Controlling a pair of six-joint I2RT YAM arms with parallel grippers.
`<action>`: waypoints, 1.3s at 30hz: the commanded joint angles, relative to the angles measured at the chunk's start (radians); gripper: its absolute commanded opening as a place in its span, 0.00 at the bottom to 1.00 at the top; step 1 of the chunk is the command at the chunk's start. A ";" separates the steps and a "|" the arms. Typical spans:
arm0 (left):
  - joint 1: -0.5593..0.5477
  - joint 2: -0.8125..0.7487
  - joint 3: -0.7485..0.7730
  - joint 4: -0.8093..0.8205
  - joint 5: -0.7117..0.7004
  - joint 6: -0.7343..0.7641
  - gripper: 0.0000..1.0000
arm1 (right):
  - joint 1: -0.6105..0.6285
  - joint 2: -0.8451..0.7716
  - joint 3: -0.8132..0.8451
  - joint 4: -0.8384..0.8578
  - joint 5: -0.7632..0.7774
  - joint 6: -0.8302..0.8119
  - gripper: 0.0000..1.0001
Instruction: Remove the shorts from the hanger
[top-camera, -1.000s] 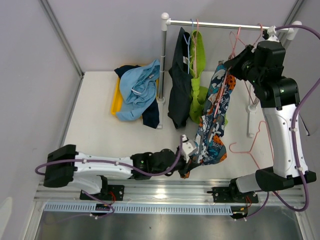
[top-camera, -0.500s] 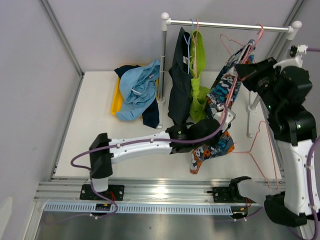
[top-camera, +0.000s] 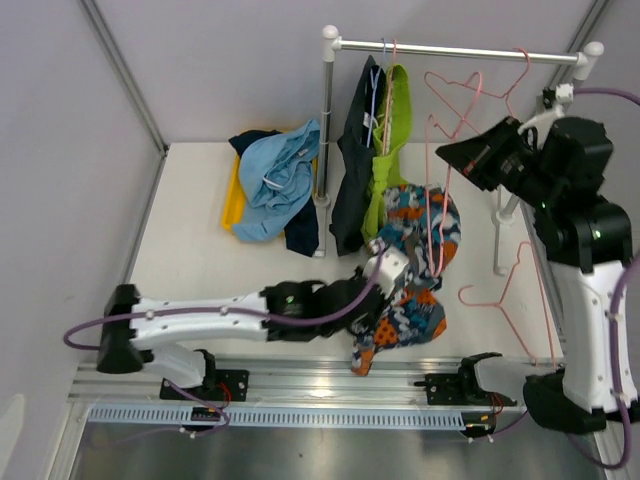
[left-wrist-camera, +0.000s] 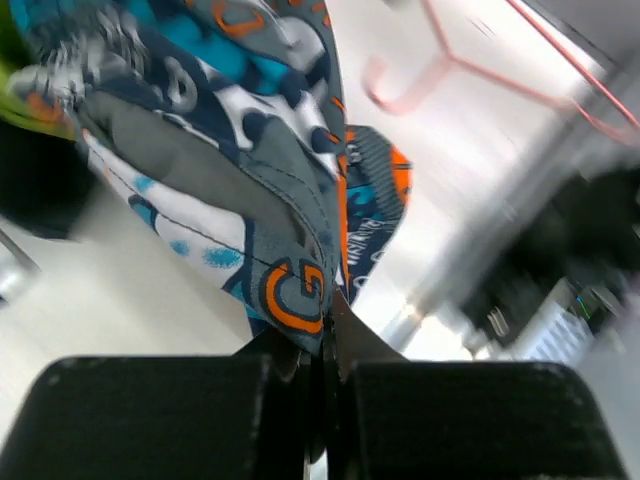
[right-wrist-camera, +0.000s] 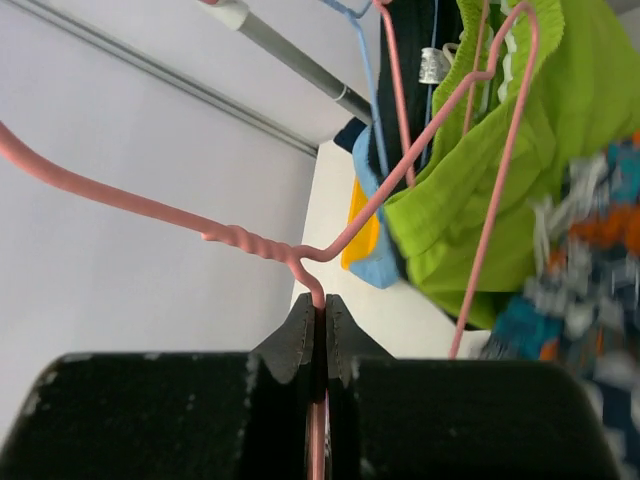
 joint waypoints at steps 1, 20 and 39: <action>-0.082 -0.174 -0.186 -0.002 -0.068 -0.147 0.00 | -0.049 0.094 0.074 0.066 -0.148 0.014 0.00; -0.437 -0.501 -0.338 -0.236 -0.306 -0.407 0.00 | -0.242 0.486 0.395 0.106 -0.187 -0.037 0.00; -0.285 -0.544 0.344 -0.570 -0.681 0.004 0.00 | -0.262 0.325 0.012 0.199 -0.154 -0.109 0.01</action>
